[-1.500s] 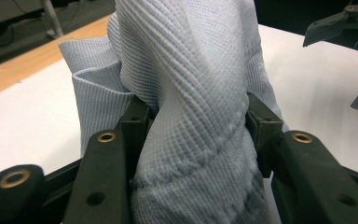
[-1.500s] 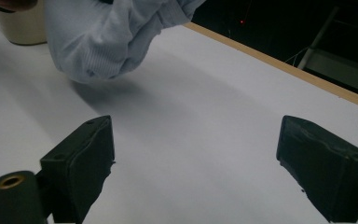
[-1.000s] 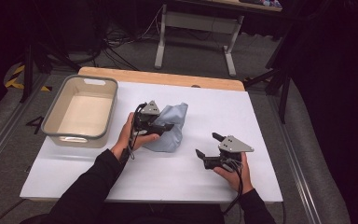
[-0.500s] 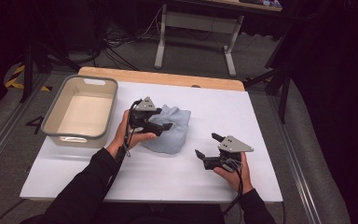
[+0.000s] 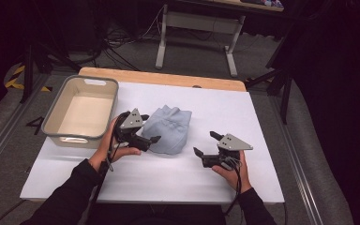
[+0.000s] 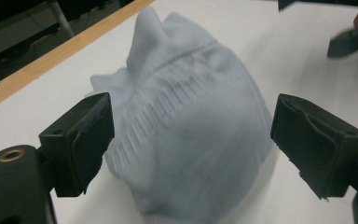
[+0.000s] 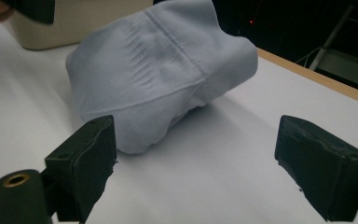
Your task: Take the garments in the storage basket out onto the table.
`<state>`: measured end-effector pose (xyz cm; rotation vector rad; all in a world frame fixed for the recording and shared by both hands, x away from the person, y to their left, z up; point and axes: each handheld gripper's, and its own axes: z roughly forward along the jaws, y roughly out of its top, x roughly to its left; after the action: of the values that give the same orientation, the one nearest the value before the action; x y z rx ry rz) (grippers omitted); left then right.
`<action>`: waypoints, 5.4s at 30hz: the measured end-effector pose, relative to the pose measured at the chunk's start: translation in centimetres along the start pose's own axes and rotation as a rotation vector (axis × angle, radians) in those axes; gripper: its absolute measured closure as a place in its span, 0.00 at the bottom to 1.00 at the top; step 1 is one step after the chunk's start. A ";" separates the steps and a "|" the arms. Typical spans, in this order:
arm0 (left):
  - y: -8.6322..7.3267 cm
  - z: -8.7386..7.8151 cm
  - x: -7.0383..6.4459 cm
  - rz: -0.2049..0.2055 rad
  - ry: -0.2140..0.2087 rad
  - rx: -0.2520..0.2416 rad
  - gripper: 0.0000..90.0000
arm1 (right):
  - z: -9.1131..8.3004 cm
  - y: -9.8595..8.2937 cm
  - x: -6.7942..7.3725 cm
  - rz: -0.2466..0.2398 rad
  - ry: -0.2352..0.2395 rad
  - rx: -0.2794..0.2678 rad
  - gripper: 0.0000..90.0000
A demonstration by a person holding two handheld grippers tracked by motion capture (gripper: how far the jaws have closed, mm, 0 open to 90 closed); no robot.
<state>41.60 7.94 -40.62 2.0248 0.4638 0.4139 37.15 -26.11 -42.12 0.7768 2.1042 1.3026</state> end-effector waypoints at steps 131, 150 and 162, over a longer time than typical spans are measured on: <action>-3.8 3.4 -0.4 0.077 0.017 0.266 0.91 | 6.4 4.2 -2.7 0.062 0.112 0.000 0.60; -3.1 5.5 -0.1 0.077 0.166 0.241 0.92 | 4.9 5.7 -1.0 -0.055 0.178 -0.130 0.92; -3.5 4.3 0.4 0.042 0.149 0.236 0.92 | 3.8 5.8 2.4 -0.173 0.332 -0.131 0.92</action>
<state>43.44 6.40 -45.65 2.2439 0.5854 0.5600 39.26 -19.94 -38.67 0.3311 2.2500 1.5384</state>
